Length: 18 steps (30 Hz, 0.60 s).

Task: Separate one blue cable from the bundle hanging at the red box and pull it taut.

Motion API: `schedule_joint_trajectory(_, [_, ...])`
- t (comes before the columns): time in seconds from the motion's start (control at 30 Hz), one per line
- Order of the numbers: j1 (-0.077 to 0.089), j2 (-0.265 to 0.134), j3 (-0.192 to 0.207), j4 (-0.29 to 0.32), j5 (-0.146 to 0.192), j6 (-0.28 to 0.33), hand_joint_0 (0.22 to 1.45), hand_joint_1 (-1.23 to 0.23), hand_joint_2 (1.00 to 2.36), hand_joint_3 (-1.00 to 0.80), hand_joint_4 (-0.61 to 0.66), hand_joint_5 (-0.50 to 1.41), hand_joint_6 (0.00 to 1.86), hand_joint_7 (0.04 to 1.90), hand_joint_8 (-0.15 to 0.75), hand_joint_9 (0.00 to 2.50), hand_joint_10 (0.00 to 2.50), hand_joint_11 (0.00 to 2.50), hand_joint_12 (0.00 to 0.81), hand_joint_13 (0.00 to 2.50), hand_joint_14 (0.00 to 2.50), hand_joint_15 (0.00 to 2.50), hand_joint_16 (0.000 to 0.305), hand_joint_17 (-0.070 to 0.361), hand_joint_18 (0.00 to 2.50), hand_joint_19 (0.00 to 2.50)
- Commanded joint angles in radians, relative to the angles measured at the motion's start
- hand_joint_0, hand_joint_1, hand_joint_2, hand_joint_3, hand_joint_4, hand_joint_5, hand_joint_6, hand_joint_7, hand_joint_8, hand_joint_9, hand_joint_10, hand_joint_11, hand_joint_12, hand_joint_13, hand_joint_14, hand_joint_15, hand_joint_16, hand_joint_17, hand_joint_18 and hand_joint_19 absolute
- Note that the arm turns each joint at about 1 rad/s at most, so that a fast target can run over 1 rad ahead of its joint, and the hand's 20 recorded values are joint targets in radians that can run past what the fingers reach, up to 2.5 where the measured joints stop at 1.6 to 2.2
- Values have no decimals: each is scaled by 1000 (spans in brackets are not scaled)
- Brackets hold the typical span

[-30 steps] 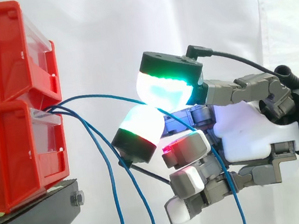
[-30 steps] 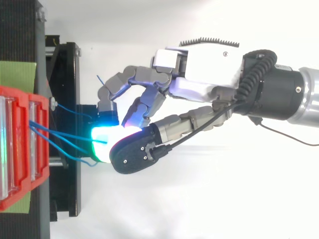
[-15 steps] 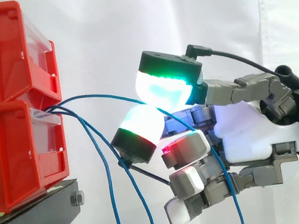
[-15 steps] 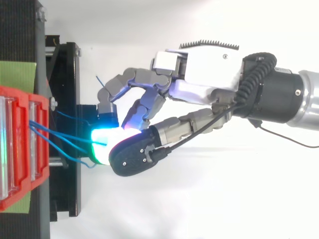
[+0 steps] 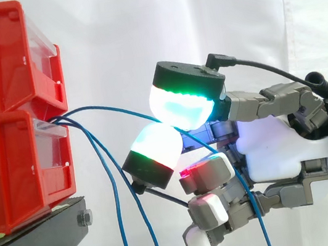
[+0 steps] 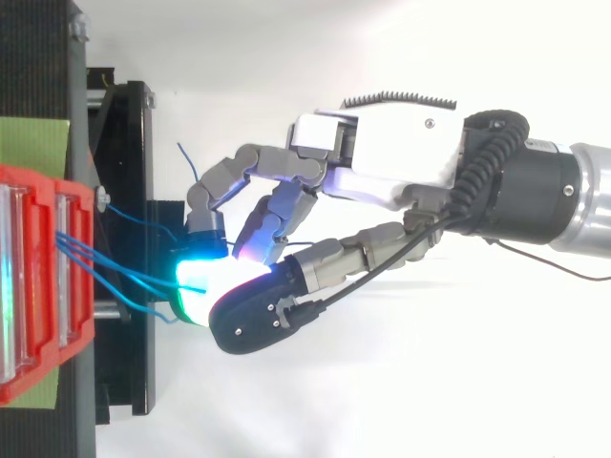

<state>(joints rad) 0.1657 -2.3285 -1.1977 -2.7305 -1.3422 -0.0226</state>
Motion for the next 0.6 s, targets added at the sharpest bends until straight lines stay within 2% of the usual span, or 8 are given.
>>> schedule_joint_trajectory(0.0, [0,0,0,0,0,0,728,-680,1021,-256,-116,-227,959,1123,282,1134,21,1243,356,1026,25,748,45,101,677,579])
schedule_joint_trajectory(0.57, [0,0,0,0,0,0,725,-677,1020,-251,-108,-225,960,1119,287,1122,22,1244,354,1022,26,753,46,102,669,587])
